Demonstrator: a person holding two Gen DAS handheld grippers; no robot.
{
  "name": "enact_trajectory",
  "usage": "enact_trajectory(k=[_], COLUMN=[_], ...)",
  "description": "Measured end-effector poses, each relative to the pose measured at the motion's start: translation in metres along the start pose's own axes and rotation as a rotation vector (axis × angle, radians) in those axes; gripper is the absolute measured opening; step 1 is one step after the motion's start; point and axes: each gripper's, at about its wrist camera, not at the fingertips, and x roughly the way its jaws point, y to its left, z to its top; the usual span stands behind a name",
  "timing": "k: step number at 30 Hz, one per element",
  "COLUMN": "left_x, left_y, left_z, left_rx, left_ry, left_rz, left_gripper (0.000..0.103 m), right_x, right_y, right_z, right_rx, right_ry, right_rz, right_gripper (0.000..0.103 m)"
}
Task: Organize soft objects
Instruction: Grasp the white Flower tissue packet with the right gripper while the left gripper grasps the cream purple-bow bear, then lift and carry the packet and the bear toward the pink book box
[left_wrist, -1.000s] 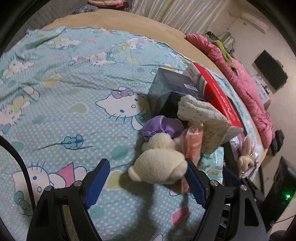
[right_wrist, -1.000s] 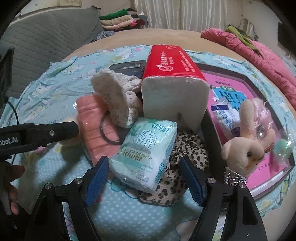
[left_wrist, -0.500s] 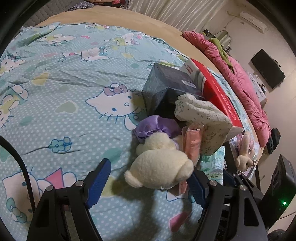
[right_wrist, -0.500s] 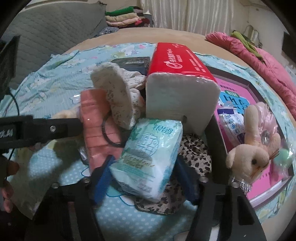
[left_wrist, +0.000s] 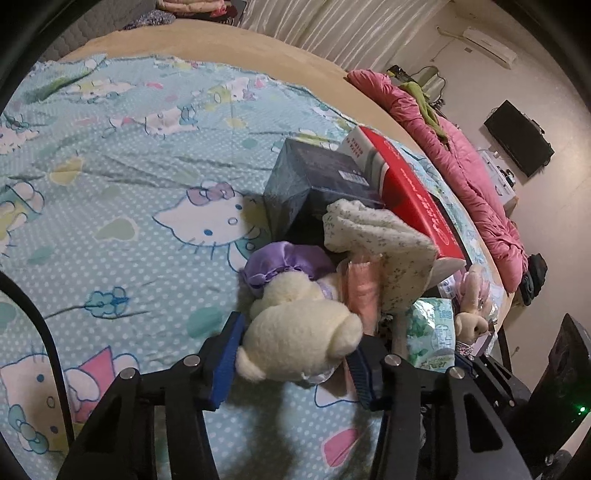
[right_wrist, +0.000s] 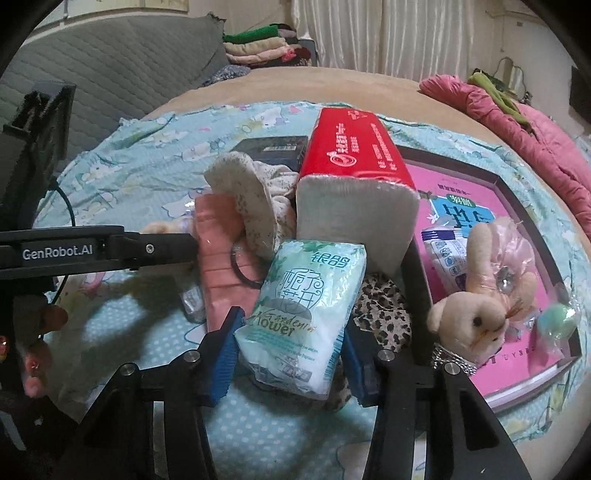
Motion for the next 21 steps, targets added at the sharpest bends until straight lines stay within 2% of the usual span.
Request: enact_trajectory(k=[6, 21], left_x=[-0.018, -0.063], left_y=[0.004, -0.004], left_z=[-0.003, -0.016], left_rx=[0.001, 0.043], left_ry=[-0.038, -0.109], left_rz=[0.006, 0.144], left_gripper=[0.052, 0.052], right_x=[-0.009, -0.032], right_y=[-0.001, -0.004], right_z=[0.001, 0.003], right_rx=[0.008, 0.032], right_ry=[-0.023, -0.081], right_rz=[0.009, 0.079], right_gripper=[0.051, 0.051])
